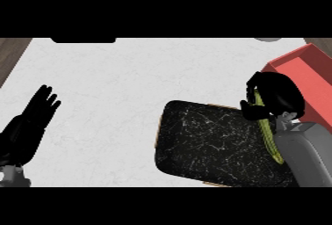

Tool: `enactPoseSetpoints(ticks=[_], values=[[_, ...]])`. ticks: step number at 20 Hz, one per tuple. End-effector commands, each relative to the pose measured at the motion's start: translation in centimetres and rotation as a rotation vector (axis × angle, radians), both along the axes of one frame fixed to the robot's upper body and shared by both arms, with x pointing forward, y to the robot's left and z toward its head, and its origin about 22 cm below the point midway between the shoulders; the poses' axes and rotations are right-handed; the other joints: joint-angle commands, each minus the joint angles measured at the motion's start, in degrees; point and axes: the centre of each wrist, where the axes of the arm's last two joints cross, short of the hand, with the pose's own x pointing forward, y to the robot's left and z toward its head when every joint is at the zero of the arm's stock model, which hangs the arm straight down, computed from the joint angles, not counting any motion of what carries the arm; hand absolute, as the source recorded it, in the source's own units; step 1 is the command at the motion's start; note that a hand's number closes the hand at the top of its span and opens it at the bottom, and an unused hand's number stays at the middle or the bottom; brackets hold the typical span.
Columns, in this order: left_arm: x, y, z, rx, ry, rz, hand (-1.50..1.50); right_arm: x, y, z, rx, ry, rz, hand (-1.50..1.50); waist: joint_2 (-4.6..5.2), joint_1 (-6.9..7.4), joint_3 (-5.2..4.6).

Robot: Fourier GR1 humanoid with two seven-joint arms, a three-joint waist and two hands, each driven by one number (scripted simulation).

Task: Pick the squash from the tray and place it in the cardboard box

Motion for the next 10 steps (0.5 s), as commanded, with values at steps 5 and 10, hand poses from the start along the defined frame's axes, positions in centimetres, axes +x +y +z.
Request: enactPoseSetpoints(ticks=[5,10], values=[[0.0,-0.2,1.9,0.01,0.0,-0.018,0.0,-2.8,2.5,10.3,0.022,-0.309,-0.077,1.5,-0.31,0.06,-0.02],[-0.1,0.5,0.6,-0.007,-0.003,-0.006,0.0,-2.6,-0.3,13.4,0.033,-0.424,-0.249,1.5,0.05,0.23,-0.02]])
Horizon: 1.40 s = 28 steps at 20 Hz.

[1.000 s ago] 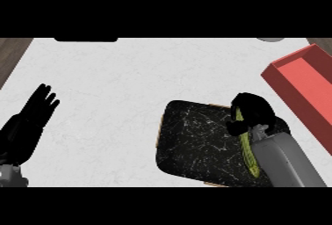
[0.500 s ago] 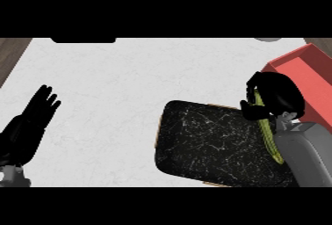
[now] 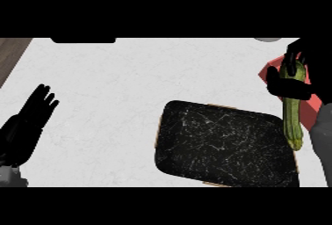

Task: Pick the squash from the tray and place it in the cardboard box

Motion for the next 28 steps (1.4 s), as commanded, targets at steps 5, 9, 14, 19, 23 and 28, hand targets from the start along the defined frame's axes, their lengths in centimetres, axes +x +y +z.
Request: enactPoseSetpoints(ticks=[5,9,14,19,23,28], values=[[-0.1,-0.1,-0.5,-0.006,-0.007,0.013,0.0,-0.8,-5.3,4.8,0.022,-0.121,-0.189,1.5,0.2,0.15,0.04],[1.9,0.1,-0.3,0.001,0.004,-0.007,0.0,1.1,-6.7,4.4,0.027,-0.119,-0.232,1.5,0.34,0.32,0.03],[0.4,-0.3,0.5,0.011,-0.015,-0.02,0.0,3.3,-11.7,3.3,-0.035,-0.065,-0.235,1.5,0.43,0.88,0.06],[0.1,-0.5,0.2,0.004,0.013,-0.015,0.0,4.5,-13.2,2.2,-0.019,-0.1,-0.214,1.5,0.36,0.9,0.05],[0.8,0.0,0.7,-0.008,-0.008,-0.002,0.0,4.8,-15.0,-2.1,-0.011,-0.079,-0.178,1.5,0.36,0.64,0.06],[1.1,-0.5,0.0,-0.002,-0.003,-0.017,0.0,5.1,-18.8,-7.2,0.042,-0.017,-0.196,1.5,0.54,0.8,0.09]])
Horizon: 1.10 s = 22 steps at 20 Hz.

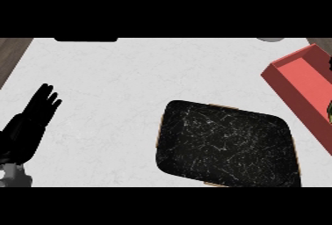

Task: Pick the squash from the tray and place it in the cardboard box

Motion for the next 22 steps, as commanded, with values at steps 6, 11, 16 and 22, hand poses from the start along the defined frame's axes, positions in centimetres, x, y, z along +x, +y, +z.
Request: enactPoseSetpoints(ticks=[6,11,16,22], values=[[0.4,0.0,-0.5,-0.008,-0.001,-0.004,0.0,1.0,-3.6,-6.1,0.153,0.206,-0.118,1.5,0.08,0.2,0.01],[0.6,-0.5,0.8,-0.008,0.007,0.0,0.0,0.4,-5.8,-9.5,0.238,0.262,-0.014,-1.5,0.07,0.24,0.05],[-0.2,-0.4,-0.6,0.003,0.002,0.002,0.0,0.3,-4.8,-8.7,0.299,0.05,0.041,-1.5,-0.14,-0.27,0.01],[-1.0,0.9,-1.0,-0.004,0.016,0.023,0.0,-0.9,-7.1,-7.1,0.597,-0.309,-0.051,-1.5,-0.38,-0.86,0.03]])
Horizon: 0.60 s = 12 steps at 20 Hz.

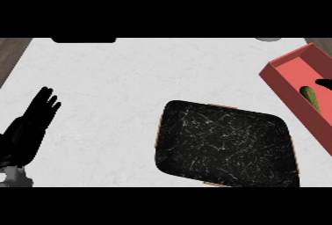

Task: Pick the squash from the tray and place it in the cardboard box

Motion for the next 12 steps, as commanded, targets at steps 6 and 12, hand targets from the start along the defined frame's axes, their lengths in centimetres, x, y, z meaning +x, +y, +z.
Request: enactPoseSetpoints(ticks=[6,12], values=[[-0.1,-0.3,0.6,-0.005,-0.006,-0.007,0.0,-4.8,-5.6,0.6,0.253,-0.241,-0.116,-1.5,-0.01,-0.23,-0.03],[-0.2,0.6,0.4,0.006,-0.006,0.001,0.0,-10.1,-11.7,3.3,0.299,-0.303,-0.124,-1.5,0.06,-0.23,-0.02]])
